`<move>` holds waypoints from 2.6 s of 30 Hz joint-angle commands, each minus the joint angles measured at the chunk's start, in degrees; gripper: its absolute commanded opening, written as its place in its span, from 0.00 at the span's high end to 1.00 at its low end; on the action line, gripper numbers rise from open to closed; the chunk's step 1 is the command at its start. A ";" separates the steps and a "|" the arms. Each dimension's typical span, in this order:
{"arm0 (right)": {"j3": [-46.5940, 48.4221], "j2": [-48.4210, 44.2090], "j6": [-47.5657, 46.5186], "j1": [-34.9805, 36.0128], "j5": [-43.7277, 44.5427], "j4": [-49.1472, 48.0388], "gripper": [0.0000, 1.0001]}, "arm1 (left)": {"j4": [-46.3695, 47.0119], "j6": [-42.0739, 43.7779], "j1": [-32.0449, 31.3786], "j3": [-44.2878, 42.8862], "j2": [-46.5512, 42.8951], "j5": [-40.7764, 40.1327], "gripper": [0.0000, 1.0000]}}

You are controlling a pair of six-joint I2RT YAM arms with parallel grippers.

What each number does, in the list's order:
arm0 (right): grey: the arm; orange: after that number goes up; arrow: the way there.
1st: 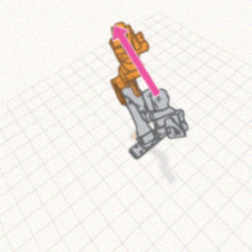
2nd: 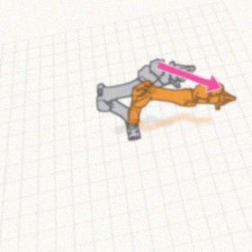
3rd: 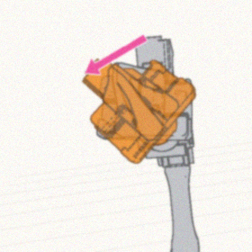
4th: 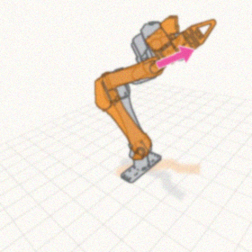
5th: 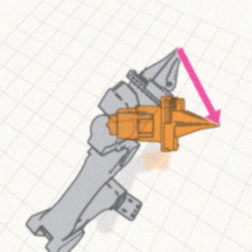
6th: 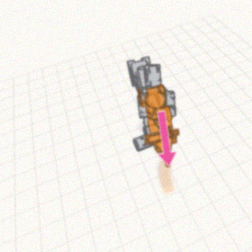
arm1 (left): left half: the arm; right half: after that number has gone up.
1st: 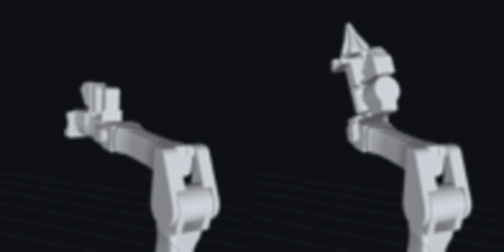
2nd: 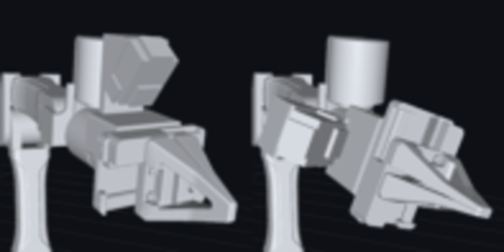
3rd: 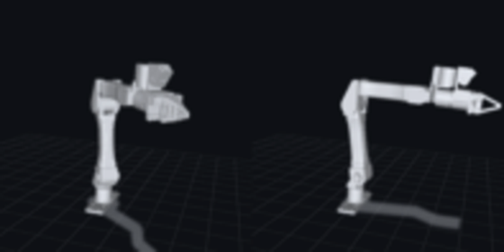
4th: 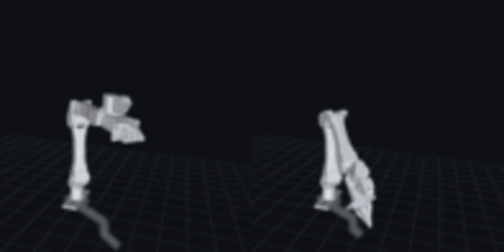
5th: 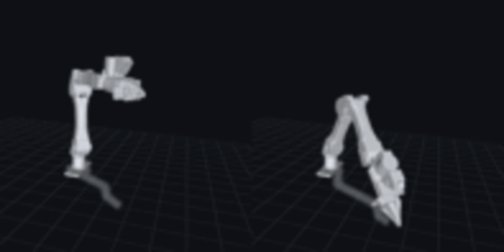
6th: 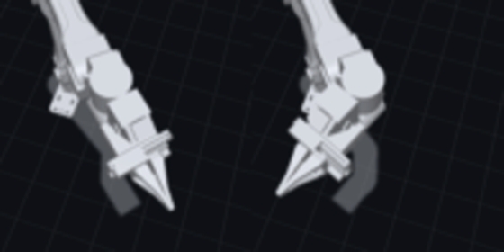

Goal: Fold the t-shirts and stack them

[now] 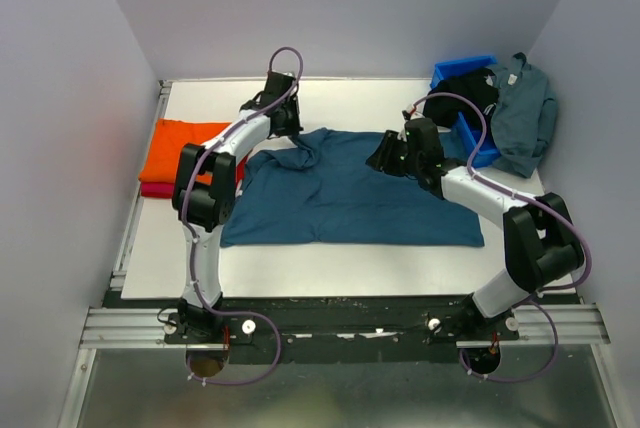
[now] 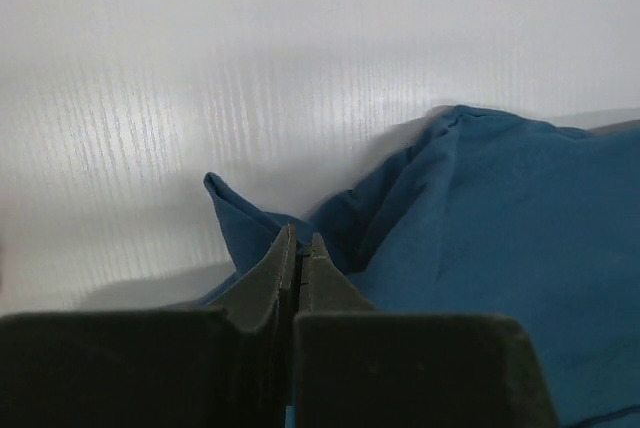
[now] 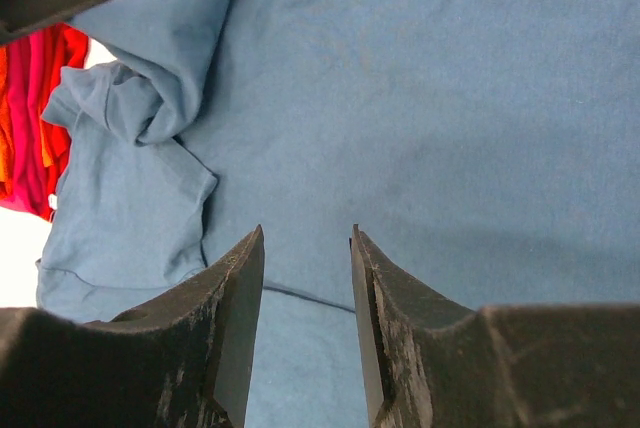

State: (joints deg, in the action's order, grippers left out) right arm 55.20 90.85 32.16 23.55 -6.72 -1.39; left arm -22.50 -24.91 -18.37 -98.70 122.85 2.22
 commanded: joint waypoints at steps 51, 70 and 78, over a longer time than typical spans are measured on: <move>3.06 0.91 -2.28 -2.89 3.02 5.41 0.54 | 24.07 29.13 -5.71 -14.44 9.35 -18.84 1.00; 40.50 24.63 -12.21 -14.23 20.16 35.75 0.58 | 20.21 28.07 -1.76 -19.08 13.65 -24.45 1.00; 57.37 36.14 -14.05 -18.71 21.93 43.75 0.58 | 20.48 28.68 1.06 -17.24 13.03 -24.45 1.00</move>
State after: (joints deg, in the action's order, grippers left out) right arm 106.85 122.56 20.18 8.01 12.49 35.62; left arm -2.96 3.62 -18.48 -117.36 136.97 -20.60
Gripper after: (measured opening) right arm 0.425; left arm 0.022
